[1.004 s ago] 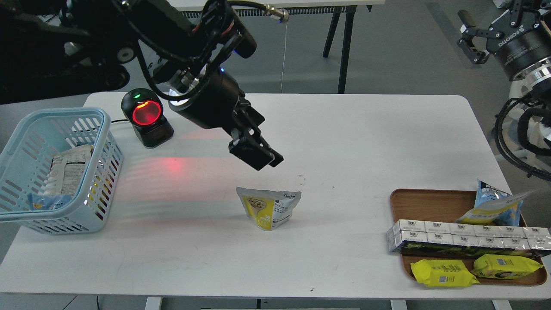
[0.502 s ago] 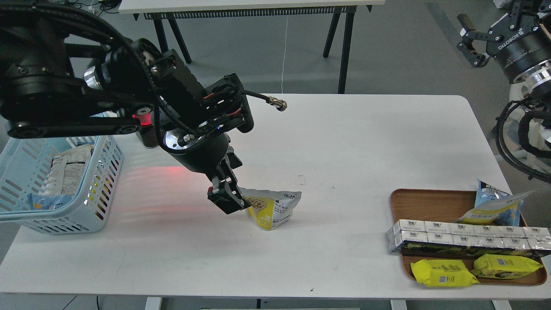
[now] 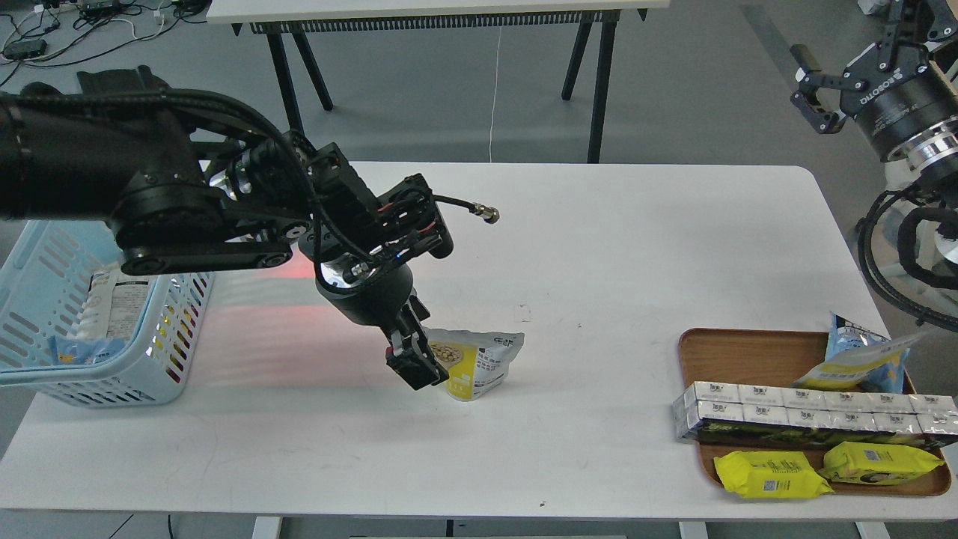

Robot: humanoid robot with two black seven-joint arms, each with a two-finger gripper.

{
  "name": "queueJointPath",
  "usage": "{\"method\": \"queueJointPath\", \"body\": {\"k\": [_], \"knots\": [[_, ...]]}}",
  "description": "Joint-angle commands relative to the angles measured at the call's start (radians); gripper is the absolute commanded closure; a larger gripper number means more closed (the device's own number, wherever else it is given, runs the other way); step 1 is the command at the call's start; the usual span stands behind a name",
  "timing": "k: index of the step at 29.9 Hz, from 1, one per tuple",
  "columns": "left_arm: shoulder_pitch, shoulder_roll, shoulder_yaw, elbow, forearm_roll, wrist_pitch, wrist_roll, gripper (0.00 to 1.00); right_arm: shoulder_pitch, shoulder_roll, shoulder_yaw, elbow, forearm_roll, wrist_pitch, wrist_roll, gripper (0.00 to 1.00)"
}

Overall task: Scan snack and place in basket
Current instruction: 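Reach the left gripper over the yellow packet and grasp it, then lift the packet with the left gripper past the barcode scanner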

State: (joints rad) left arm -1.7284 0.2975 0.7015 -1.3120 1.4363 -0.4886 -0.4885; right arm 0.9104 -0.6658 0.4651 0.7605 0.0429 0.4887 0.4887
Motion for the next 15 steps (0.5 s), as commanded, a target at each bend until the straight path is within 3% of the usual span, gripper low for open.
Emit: {"method": "queueJointPath", "body": {"k": [1,8,11,15], "knots": [[0.030,-0.027,-0.004,0.020,-0.004,0.000,0.000,0.11,-0.011,-0.001,0.004,0.002,0.000,0.000,0.000,0.01],[0.046,-0.052,-0.004,0.051,-0.007,0.018,0.000,0.38,-0.021,-0.003,0.006,0.003,0.000,0.000,0.000,0.01],[0.046,-0.050,-0.002,0.056,-0.005,0.022,0.000,0.60,-0.027,-0.003,0.007,0.006,0.000,0.000,0.000,0.01],[0.046,-0.047,-0.002,0.056,-0.005,0.027,0.000,0.66,-0.030,-0.008,0.007,0.006,0.002,0.000,0.000,0.01]]}}
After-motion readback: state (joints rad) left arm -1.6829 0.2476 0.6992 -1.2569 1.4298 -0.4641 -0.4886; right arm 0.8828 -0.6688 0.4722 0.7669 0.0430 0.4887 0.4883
